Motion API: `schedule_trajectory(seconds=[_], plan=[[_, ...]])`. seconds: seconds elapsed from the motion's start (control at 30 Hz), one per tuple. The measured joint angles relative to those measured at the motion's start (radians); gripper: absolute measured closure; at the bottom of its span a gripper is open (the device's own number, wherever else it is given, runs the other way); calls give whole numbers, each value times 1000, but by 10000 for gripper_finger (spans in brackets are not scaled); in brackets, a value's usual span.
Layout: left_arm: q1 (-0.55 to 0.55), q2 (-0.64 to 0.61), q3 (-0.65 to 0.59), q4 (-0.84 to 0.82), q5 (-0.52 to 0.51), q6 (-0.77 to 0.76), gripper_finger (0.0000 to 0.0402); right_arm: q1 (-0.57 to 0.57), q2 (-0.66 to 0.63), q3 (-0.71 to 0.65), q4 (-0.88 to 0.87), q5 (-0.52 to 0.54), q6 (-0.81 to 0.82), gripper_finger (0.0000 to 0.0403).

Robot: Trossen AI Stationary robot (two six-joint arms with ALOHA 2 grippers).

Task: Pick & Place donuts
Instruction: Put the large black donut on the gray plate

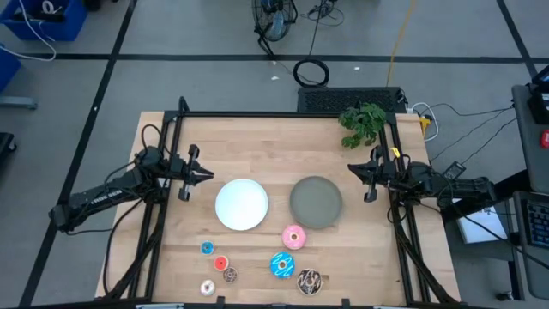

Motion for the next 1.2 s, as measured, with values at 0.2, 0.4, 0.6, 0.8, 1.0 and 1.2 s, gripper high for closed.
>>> schedule_trajectory(seconds=[0.2,0.4,0.6,0.8,1.0,1.2], plan=[[0,0,0,23,-33,-33,364,0,0,0,33,1,-39,403],[0,0,0,25,-111,-65,364,24,52,49,89,-24,-67,403],[0,0,0,53,-200,-100,364,126,286,213,8,93,-86,403],[0,2,0,22,-225,-70,364,275,627,477,-79,301,-138,403],[0,26,0,48,-249,-48,364,424,971,787,-275,531,-190,403],[0,27,0,66,-245,-69,364,530,1229,1111,-496,589,-82,403]])
